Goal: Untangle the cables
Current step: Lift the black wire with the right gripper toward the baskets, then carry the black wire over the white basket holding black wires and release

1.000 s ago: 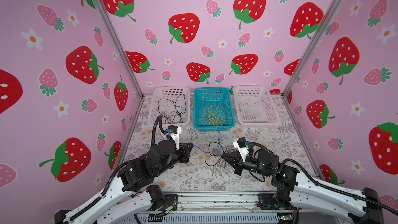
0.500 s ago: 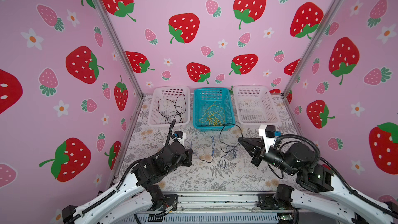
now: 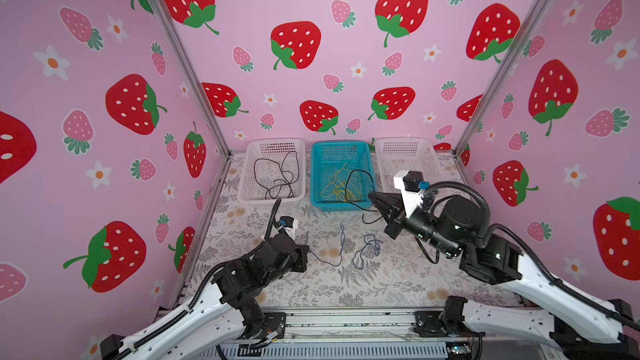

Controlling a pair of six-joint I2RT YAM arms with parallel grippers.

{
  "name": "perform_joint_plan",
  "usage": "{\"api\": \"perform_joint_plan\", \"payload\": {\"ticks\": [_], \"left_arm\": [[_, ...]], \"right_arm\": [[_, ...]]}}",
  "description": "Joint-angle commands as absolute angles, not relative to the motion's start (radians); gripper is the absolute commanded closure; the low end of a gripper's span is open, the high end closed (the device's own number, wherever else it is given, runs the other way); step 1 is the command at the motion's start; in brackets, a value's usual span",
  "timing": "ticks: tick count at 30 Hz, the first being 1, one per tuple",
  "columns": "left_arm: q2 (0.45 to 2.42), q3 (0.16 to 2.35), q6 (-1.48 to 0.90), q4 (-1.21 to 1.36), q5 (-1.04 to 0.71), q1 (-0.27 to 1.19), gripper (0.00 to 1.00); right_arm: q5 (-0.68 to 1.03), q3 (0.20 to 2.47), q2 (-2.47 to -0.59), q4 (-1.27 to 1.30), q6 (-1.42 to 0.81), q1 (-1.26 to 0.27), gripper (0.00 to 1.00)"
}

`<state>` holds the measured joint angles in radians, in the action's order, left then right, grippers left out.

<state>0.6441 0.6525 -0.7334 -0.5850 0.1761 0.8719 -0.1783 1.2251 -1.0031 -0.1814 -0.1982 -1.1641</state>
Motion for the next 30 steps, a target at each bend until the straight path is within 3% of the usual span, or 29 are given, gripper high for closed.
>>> {"api": "perform_joint_plan", "payload": {"ticks": [1,12,21,30], "left_arm": [[0.608,0.612,-0.764,-0.625,0.202,0.867,1.00],[0.408,0.517,-0.851,-0.719,0.224,0.867,1.00],[0.339,0.505,-0.863,-0.755,0.239,0.868,1.00],[0.335,0.508,-0.856,-0.758,0.234,0.870,1.00]], "right_arm": [[-0.148,1.339,-1.112,-0.164,-0.162,-1.141,1.00],[0.158,1.814,-1.618,-0.141,-0.201,-1.024,1.00],[0.387,2.542,-2.145,-0.282,-0.270,-0.969,1.00],[0.569,2.502,-2.279,-0.007,-0.401,-0.898,1.00]]}}
